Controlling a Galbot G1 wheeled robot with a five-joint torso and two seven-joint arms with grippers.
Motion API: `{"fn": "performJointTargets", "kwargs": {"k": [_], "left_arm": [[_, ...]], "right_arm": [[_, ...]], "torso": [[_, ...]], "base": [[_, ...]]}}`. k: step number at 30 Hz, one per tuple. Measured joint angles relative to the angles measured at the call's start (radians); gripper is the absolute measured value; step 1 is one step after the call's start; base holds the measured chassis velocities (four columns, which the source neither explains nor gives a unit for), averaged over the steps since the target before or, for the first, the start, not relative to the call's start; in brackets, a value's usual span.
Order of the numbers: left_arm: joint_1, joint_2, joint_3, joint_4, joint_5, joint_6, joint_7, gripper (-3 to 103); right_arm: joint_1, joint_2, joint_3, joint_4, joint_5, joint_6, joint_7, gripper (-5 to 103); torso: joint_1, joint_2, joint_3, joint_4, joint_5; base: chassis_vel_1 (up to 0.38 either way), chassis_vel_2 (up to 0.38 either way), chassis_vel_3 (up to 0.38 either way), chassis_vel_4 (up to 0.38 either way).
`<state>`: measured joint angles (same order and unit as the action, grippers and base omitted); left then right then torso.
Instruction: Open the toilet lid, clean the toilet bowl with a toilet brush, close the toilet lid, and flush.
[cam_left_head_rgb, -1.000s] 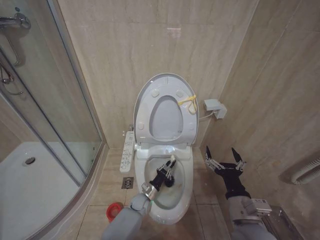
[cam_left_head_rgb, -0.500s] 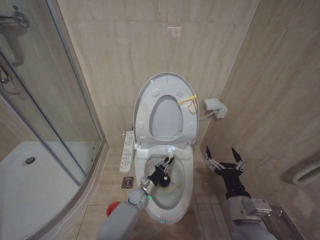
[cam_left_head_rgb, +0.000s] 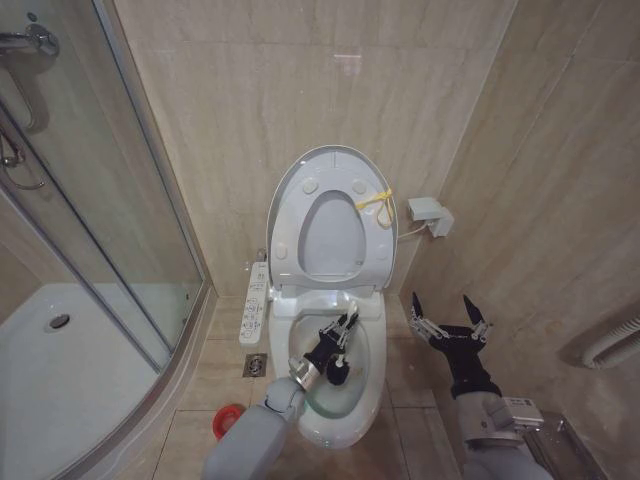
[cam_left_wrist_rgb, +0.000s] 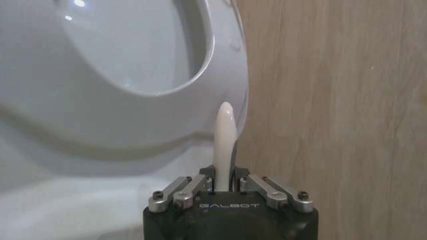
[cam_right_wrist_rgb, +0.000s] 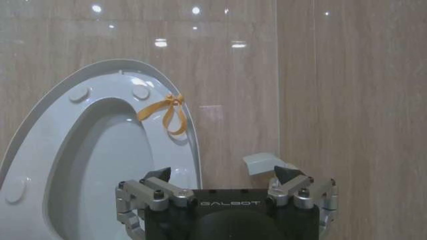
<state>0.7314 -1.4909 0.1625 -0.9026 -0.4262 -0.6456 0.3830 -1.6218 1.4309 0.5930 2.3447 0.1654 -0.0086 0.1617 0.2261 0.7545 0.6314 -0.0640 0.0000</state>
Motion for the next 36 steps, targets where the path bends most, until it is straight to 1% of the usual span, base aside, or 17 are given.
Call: {"fn": "performJointTargets", "kwargs": {"k": [2,5,10,14,20,24,30,32,36], "left_arm": [[-0.005,0.002,-0.014,0.035,0.013,-0.004,0.002,18],[-0.006,0.004,-0.022,0.036,0.015,-0.005,0.002,18],[-0.005,-0.001,-0.019,-0.025,0.014,0.010,-0.006,18],[-0.003,-0.013,-0.015,-0.049,0.013,0.013,-0.008,18],[-0.002,-0.016,-0.022,0.010,0.024,0.012,-0.005,18],[-0.006,-0.011,-0.029,0.014,0.030,0.014,-0.006,18],[-0.010,-0.012,-0.029,-0.049,0.023,0.027,-0.013,18],[-0.006,-0.013,-0.027,-0.045,0.025,0.028,-0.012,18],[-0.001,-0.015,-0.032,0.020,0.049,0.014,-0.007,18]], "right_arm": [[0.000,0.000,0.000,0.000,0.000,0.000,0.000,100],[0.000,0.000,0.000,0.000,0.000,0.000,0.000,100],[0.000,0.000,0.000,0.000,0.000,0.000,0.000,100],[0.000,0.000,0.000,0.000,0.000,0.000,0.000,100],[0.000,0.000,0.000,0.000,0.000,0.000,0.000,100],[0.000,0.000,0.000,0.000,0.000,0.000,0.000,100],[0.000,0.000,0.000,0.000,0.000,0.000,0.000,100],[0.000,0.000,0.000,0.000,0.000,0.000,0.000,100],[0.000,0.000,0.000,0.000,0.000,0.000,0.000,100]], "torso": [[0.000,0.000,0.000,0.0000,0.0000],[0.000,0.000,0.000,0.0000,0.0001],[0.000,0.000,0.000,0.0001,0.0002],[0.000,0.000,0.000,-0.0004,0.0000],[0.000,0.000,0.000,0.0000,-0.0001],[0.000,0.000,0.000,0.0001,0.0000],[0.000,0.000,0.000,-0.0004,0.0001],[0.000,0.000,0.000,-0.0003,0.0001],[0.000,0.000,0.000,0.0002,0.0001]], "base": [[0.000,0.000,0.000,0.000],[0.000,0.000,0.000,0.000],[0.000,0.000,0.000,0.000],[0.000,0.000,0.000,0.000],[0.000,0.000,0.000,0.000],[0.000,0.000,0.000,0.000],[0.000,0.000,0.000,0.000],[0.000,0.000,0.000,0.000],[0.000,0.000,0.000,0.000]]}}
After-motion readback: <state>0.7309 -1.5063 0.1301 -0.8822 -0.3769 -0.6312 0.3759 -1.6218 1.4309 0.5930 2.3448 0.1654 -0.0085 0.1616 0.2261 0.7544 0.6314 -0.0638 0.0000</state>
